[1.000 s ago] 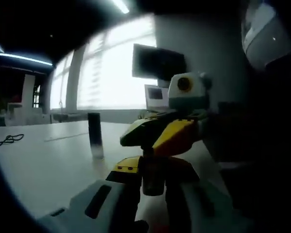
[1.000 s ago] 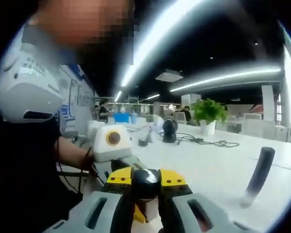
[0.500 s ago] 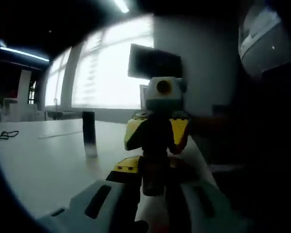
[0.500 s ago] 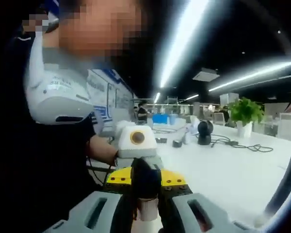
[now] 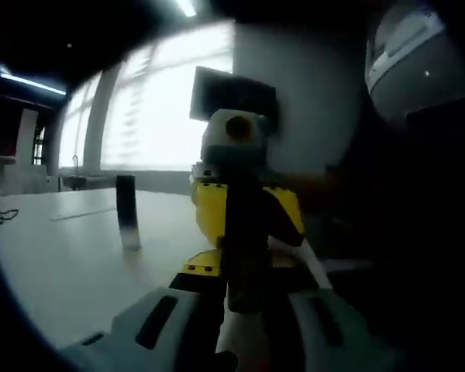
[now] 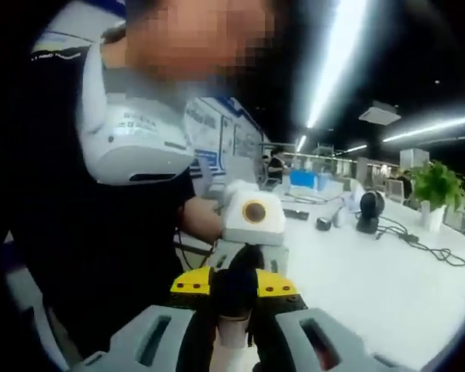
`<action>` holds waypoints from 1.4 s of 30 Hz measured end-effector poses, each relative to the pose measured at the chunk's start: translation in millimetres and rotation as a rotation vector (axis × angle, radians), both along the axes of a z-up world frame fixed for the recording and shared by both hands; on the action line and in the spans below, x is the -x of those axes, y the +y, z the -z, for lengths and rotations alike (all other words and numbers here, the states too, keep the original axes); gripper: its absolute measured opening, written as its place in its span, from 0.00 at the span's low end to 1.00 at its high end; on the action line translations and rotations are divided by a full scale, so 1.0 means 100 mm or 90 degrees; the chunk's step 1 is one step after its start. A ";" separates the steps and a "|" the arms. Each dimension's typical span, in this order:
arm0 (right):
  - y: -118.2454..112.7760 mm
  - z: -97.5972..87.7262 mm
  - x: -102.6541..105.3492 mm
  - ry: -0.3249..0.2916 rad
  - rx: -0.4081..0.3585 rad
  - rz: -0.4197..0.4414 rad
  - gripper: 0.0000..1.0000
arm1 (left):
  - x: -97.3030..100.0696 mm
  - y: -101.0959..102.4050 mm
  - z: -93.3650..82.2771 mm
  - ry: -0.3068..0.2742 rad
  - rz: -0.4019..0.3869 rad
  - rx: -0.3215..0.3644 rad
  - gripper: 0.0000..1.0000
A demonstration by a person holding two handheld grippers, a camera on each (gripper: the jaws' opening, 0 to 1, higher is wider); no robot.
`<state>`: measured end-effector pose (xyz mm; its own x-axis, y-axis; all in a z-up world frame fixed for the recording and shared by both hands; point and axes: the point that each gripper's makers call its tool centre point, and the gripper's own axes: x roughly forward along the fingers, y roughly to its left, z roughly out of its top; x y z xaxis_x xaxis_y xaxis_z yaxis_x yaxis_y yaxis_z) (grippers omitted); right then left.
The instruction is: Pick up cosmetic bottle twist off cap place on table pick up cap screw tight cap place on table
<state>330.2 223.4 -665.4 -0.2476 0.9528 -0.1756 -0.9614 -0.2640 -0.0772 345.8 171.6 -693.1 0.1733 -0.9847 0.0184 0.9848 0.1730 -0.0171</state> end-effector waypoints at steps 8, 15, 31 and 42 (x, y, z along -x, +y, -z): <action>0.00 -0.01 -0.04 0.010 -0.005 0.005 0.12 | -0.03 0.01 -0.01 0.003 -0.010 0.005 0.08; 0.01 0.10 -0.06 0.032 0.025 0.036 0.24 | -0.02 0.01 -0.08 0.016 -0.003 0.029 0.08; -0.02 -0.46 -0.38 0.073 -0.165 0.239 0.42 | -0.11 0.09 -0.09 -0.004 -0.058 0.027 0.09; -0.11 -0.55 -0.59 0.105 -0.246 0.496 0.39 | -0.27 0.16 -0.10 -0.013 -0.149 0.020 0.09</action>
<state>388.8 212.7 -610.5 0.5029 0.8464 0.1749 -0.8640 0.4866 0.1295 372.9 187.3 -683.6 0.3960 -0.9166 0.0549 0.9181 0.3963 -0.0064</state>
